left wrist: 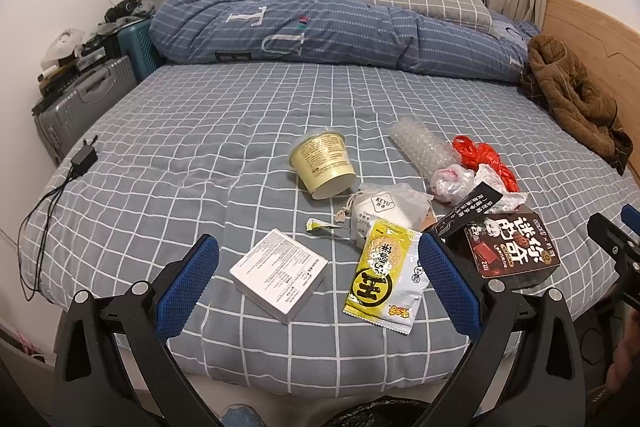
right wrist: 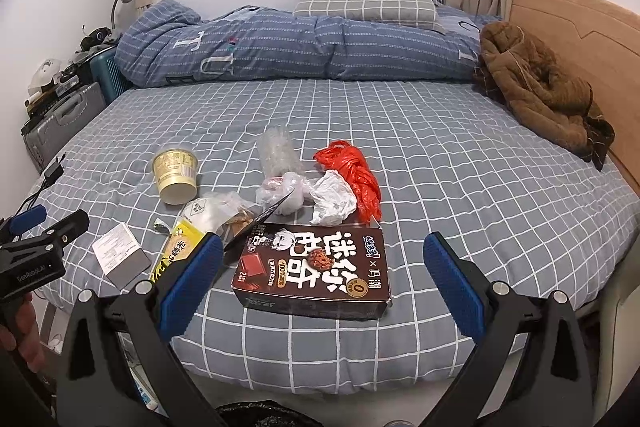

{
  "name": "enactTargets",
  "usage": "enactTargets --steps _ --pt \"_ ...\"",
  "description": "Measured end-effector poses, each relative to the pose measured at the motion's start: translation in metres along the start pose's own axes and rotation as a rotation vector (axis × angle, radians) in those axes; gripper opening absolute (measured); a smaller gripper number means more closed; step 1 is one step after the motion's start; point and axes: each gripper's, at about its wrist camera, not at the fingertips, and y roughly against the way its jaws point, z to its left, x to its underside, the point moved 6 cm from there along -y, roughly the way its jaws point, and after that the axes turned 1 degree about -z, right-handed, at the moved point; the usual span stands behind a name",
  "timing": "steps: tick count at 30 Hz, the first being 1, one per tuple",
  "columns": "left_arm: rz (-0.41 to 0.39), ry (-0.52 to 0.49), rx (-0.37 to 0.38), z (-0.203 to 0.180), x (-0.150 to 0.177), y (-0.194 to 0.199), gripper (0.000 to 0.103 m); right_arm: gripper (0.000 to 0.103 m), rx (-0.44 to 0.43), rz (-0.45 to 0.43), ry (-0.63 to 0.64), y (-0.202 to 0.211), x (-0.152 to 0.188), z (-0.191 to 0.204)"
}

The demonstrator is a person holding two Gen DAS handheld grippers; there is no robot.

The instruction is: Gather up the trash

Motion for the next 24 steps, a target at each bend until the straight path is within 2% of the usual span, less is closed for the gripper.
enactTargets --steps 24 --pt "-0.004 -0.011 -0.003 -0.0034 0.0030 -0.0026 0.097 0.096 -0.006 -0.010 -0.001 0.0021 -0.0007 0.0001"
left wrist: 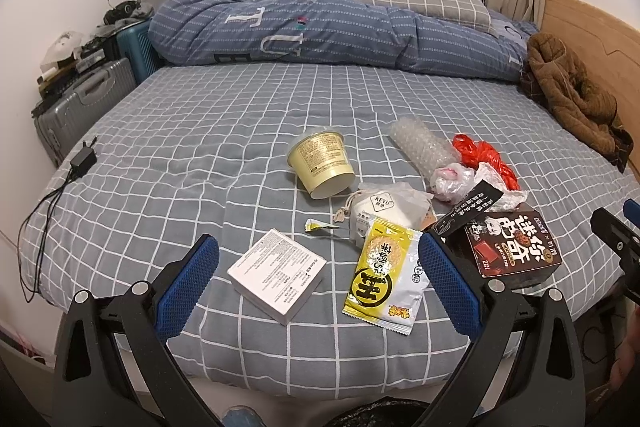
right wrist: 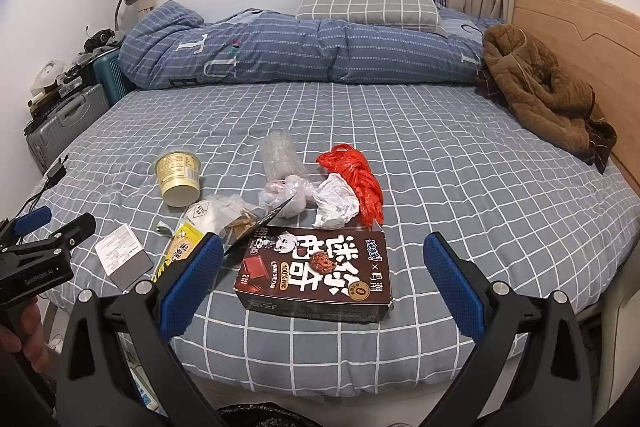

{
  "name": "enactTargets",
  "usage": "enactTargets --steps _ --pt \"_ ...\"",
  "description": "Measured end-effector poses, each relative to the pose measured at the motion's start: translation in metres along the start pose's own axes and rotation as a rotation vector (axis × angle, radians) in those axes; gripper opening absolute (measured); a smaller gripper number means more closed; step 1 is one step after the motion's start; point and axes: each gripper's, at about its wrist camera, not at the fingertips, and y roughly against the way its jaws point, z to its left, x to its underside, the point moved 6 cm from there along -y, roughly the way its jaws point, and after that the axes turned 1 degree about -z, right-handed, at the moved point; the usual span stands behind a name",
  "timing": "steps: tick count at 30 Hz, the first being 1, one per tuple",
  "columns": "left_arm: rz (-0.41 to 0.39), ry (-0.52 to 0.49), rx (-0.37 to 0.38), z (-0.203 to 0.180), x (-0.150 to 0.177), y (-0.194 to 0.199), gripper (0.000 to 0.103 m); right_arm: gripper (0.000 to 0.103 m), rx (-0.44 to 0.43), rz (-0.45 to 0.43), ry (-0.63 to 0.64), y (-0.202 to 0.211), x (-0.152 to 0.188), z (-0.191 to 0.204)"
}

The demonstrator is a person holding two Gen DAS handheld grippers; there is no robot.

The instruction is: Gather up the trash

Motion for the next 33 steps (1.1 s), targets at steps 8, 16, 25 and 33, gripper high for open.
enactTargets --steps 8,16,25,33 --pt "0.001 0.004 0.004 -0.0021 0.0009 -0.0005 0.097 0.096 0.003 0.001 -0.007 -0.0004 0.0003 0.0002" --pt "0.001 0.007 0.005 -0.0032 0.0008 -0.0001 0.097 0.096 0.004 0.001 -0.011 -0.0010 0.0004 -0.0001" --pt "0.002 0.004 0.007 -0.0045 0.0003 0.0004 0.097 0.096 0.003 0.003 -0.016 -0.0014 0.0001 -0.0019" --pt "0.005 0.006 0.003 -0.0021 0.0001 -0.0008 0.097 0.096 0.004 0.003 -0.015 -0.0016 -0.0003 -0.0029"
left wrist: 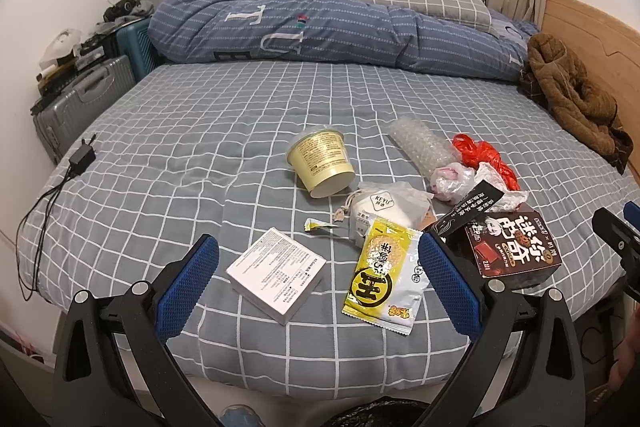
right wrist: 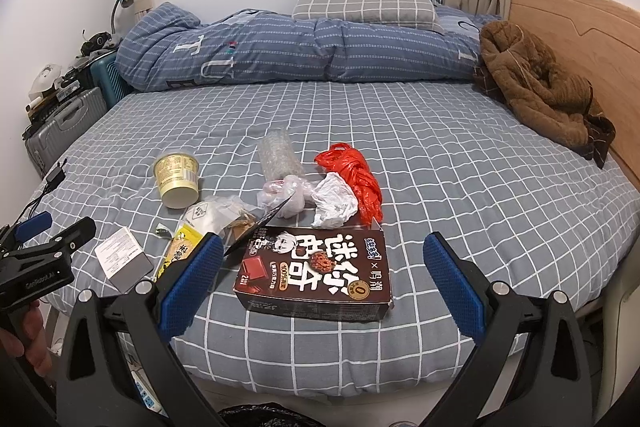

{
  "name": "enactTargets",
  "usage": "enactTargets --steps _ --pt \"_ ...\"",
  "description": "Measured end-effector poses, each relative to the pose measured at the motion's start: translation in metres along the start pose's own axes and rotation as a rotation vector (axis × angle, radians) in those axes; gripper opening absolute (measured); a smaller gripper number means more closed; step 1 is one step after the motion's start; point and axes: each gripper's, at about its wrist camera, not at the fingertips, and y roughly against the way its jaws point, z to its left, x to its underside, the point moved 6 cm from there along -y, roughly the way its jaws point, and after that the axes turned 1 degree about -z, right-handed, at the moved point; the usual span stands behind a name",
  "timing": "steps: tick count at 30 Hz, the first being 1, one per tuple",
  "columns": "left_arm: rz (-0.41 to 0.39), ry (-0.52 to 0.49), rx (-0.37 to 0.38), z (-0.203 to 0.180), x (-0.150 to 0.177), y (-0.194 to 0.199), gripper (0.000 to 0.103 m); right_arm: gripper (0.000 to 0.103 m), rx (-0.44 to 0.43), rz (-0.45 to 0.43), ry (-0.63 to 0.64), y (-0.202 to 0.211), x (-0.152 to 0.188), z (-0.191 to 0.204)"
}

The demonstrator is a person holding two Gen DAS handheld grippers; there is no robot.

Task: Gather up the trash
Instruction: 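Grasp the white box with the left tool while the right tool grasps the brown chocolate box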

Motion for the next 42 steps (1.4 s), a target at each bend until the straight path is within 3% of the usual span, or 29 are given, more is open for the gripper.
enactTargets --steps 8,11,16,28,34,42 --pt "0.055 -0.011 -0.033 0.023 0.008 -0.024 0.097 0.096 0.002 0.065 0.043 -0.027 0.008 0.013" --pt "0.084 -0.016 -0.049 0.040 0.013 -0.038 0.097 0.096 0.008 0.077 0.128 -0.041 0.009 0.020" --pt "0.157 0.004 -0.030 0.069 0.021 -0.063 0.097 0.096 -0.063 0.130 0.293 -0.064 0.007 0.021" --pt "0.307 -0.164 0.089 0.065 0.023 -0.104 0.097 0.096 -0.265 0.401 0.862 -0.124 0.029 0.044" --pt "0.353 -0.211 0.100 0.055 0.035 -0.119 0.097 0.096 -0.381 0.526 1.002 -0.140 0.038 0.066" --pt "0.395 -0.255 0.151 0.039 0.045 -0.126 0.097 0.096 -0.495 0.728 1.033 -0.153 0.045 0.079"
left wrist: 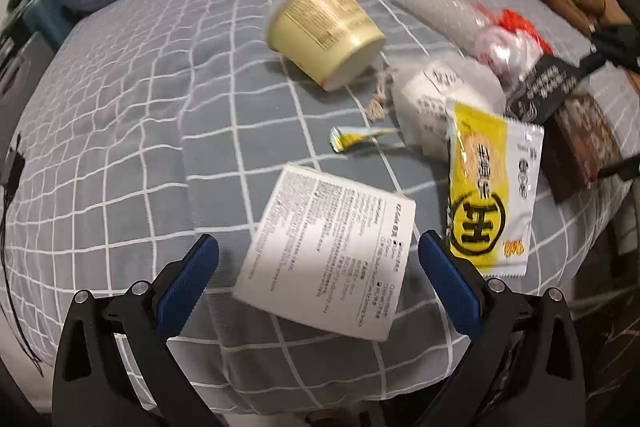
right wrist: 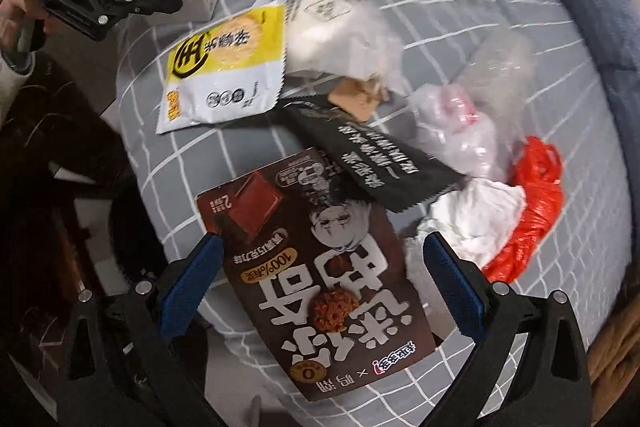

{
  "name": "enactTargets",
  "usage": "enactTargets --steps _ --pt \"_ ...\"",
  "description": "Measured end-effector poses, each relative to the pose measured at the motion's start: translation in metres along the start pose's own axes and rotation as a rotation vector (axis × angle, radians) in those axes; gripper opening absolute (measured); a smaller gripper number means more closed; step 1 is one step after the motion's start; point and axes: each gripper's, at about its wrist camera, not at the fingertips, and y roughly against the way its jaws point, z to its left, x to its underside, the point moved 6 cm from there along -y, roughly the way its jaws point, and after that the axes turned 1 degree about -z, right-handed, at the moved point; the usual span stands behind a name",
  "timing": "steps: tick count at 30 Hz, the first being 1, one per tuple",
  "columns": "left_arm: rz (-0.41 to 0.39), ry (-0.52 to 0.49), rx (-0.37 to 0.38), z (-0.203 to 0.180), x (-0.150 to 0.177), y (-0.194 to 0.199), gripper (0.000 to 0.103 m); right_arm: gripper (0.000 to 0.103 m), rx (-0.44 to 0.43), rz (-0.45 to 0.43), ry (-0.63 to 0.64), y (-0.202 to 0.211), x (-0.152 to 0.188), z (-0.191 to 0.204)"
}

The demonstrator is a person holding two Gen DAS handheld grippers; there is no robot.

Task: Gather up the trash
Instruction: 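Grasp the white box with the left tool while the right tool grasps the brown chocolate box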

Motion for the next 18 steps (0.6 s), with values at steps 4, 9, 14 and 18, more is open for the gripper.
enactTargets --steps 4,9,14,18 --pt "0.013 -0.010 -0.004 -0.002 0.002 -0.007 0.097 0.096 -0.038 0.062 0.036 -0.011 -0.003 0.006" --pt "0.010 0.001 -0.010 -0.004 0.000 -0.016 0.097 0.096 -0.025 0.101 0.059 -0.018 -0.005 0.011" --pt "0.008 -0.019 -0.006 -0.007 0.001 -0.018 0.096 0.097 0.016 0.137 0.098 -0.027 -0.006 0.012" --pt "0.012 -0.027 -0.006 -0.008 0.003 -0.019 0.093 0.097 0.001 0.149 0.066 -0.032 -0.010 0.007"
